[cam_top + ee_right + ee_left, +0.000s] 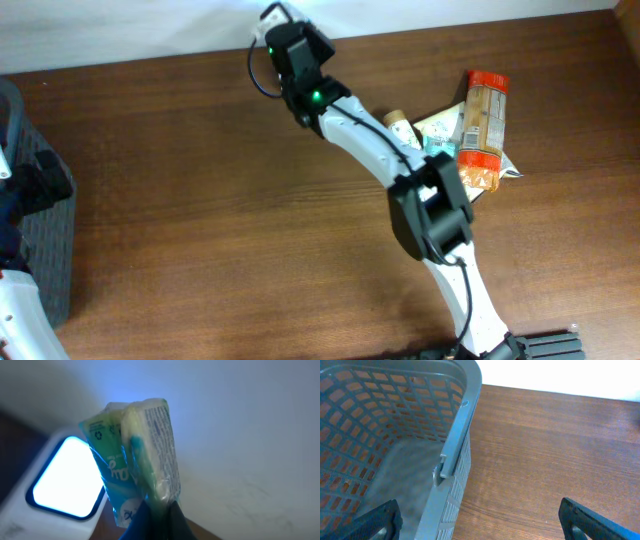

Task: Scan the item barcode
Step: 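Carry the tissue pack right and release it on the item pile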

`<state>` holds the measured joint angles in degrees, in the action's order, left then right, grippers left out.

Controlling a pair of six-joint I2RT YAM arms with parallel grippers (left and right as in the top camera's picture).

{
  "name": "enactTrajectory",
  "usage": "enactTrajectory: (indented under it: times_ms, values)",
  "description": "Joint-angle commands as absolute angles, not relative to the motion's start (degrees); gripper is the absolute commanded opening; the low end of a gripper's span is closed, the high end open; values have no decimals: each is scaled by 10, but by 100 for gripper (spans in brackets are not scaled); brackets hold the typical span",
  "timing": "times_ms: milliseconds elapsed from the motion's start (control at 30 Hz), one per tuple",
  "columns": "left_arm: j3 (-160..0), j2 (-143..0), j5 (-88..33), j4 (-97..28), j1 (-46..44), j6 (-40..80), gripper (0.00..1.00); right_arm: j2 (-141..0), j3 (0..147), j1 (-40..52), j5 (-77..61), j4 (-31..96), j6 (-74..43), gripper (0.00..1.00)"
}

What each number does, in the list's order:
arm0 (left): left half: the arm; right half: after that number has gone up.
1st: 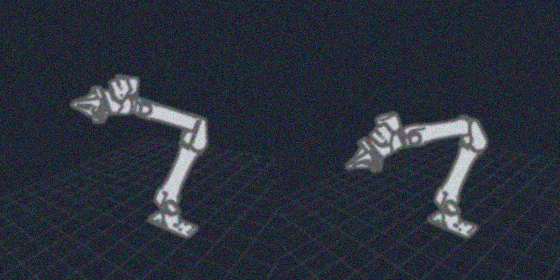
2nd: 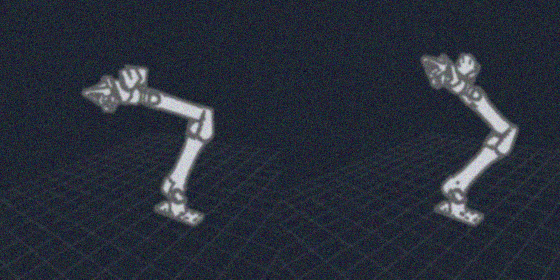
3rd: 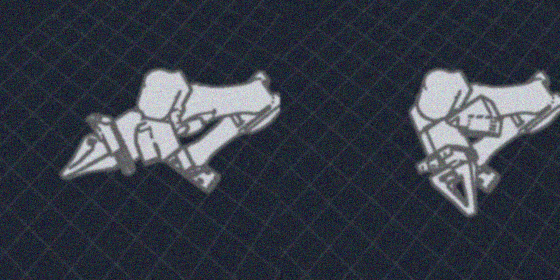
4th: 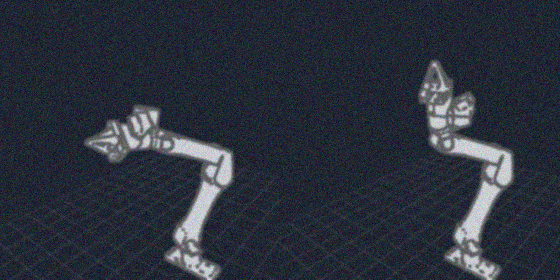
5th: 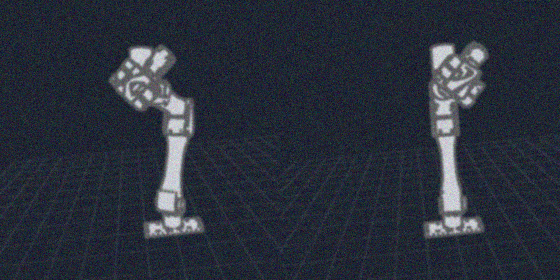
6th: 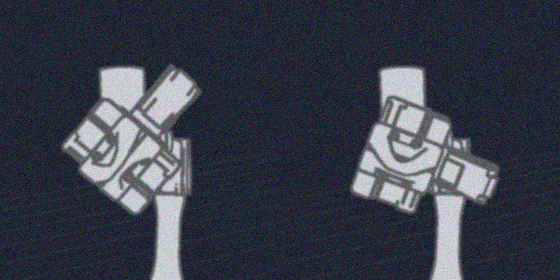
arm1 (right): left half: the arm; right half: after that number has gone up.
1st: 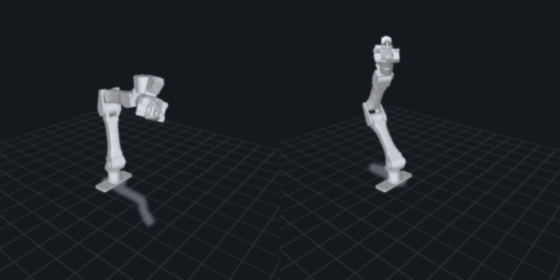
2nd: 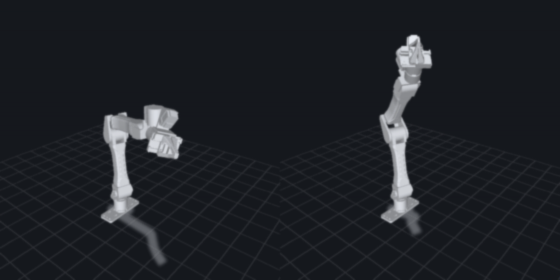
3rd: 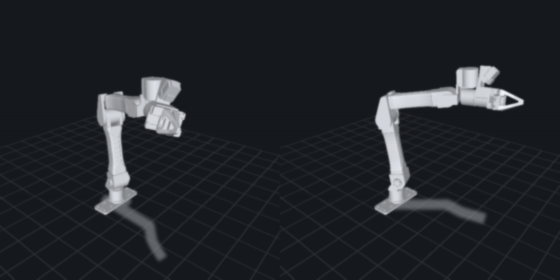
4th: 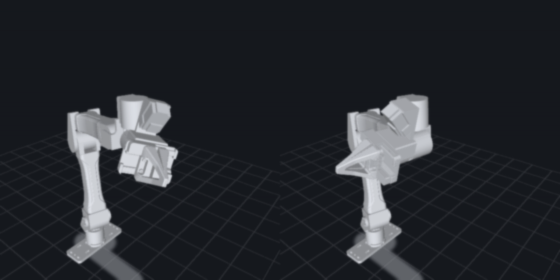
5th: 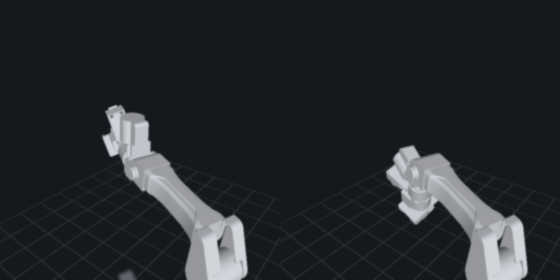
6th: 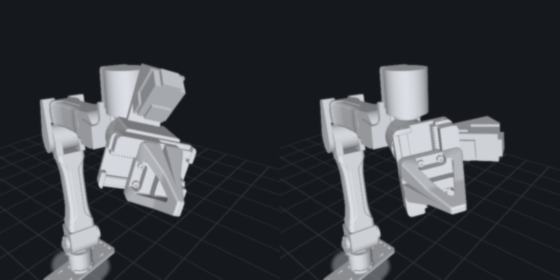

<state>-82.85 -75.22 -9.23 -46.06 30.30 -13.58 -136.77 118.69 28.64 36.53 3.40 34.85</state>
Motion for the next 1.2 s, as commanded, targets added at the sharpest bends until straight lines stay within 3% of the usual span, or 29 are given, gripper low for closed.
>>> enactTrajectory:
  times_ms: [0,733,833,1067,1167]
  values:
    - [-835,-749,-94,-460,305,-142,99,-1424,1191,288,395,-8,478,4]
    - [-835,-749,-94,-460,305,-142,99,-1397,1191,289,367,-18,437,4]
    - [-835,-749,-94,-460,305,-142,99,-1327,1191,289,312,112,352,4]
    - [-835,-749,-94,-460,305,-143,99,-1167,1191,271,12,394,106,4]
    - [-835,-749,-94,-460,305,-142,99,-1118,1191,254,0,530,21,4]
